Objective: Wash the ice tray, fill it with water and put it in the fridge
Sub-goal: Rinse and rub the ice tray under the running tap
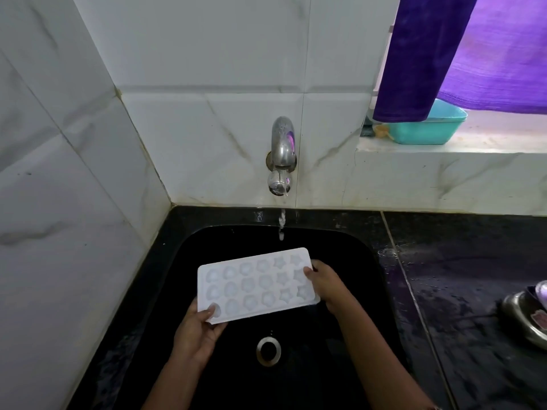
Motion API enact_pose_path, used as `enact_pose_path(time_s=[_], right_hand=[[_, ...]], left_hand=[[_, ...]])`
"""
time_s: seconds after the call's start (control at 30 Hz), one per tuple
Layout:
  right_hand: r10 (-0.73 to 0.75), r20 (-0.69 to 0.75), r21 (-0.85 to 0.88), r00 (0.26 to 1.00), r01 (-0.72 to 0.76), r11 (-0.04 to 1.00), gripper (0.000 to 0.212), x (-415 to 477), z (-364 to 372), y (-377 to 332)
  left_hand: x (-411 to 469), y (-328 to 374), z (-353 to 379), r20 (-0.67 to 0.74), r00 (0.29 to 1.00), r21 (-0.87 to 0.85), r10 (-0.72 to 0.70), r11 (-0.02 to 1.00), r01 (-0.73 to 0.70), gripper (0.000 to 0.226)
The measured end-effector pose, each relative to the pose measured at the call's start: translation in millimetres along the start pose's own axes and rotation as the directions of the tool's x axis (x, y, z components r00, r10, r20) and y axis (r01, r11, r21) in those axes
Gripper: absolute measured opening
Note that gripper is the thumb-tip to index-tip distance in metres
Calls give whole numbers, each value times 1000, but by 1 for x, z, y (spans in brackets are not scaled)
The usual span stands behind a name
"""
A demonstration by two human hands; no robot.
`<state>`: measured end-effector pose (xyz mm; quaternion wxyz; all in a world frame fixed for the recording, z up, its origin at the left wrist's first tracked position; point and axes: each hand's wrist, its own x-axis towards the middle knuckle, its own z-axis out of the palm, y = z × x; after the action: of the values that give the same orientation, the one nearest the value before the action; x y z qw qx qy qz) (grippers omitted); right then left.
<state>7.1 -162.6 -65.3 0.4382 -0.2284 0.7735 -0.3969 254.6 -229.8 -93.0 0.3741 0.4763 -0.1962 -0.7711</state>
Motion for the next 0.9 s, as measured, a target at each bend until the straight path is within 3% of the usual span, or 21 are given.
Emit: enact_pose_path(time_s=[0.07, 0.17, 0.27, 0.57, 0.67, 0.73, 0.77, 0.83, 0.9], right_hand=[[-112, -90, -101, 990, 103, 990, 27, -10, -6, 0], [-264, -99, -243, 959, 234, 941, 30, -27, -22, -5], [-398, -79, -328, 914, 354, 876, 37, -44, -38, -11], [-692, -145, -347, 707, 619, 705, 35, -102, -79, -16], [-727, -160, -342, 668, 653, 676, 32, -121, -85, -13], [-639, -216, -147, 738, 622, 769, 26, -128, -85, -9], [-552, -237, 73, 800, 581, 811, 25, -131, -83, -7], [-336, -221, 499, 916, 402, 767, 26, -133, -77, -1], [-169, -182, 647, 969, 248, 722, 26, -128, -70, 10]], left_hand=[[3, -11, 2, -15, 993, 67, -114, 991, 115, 40], [8, -23, 6, -69, 959, 223, -273, 933, 282, 45], [8, -30, 16, 3, 931, 165, -365, 918, 360, 61], [-30, 0, 35, 205, 949, -31, -238, 968, 249, 76], [-52, 12, 43, 210, 963, 3, -169, 985, 173, 62], [-61, 16, 47, 224, 970, -26, -94, 994, 102, 43], [-65, 17, 48, 225, 973, -55, -60, 996, 74, 34], [-70, 16, 45, 214, 977, -59, 19, 998, -6, 23], [-72, 13, 39, 216, 972, 44, 88, 994, -100, 24]])
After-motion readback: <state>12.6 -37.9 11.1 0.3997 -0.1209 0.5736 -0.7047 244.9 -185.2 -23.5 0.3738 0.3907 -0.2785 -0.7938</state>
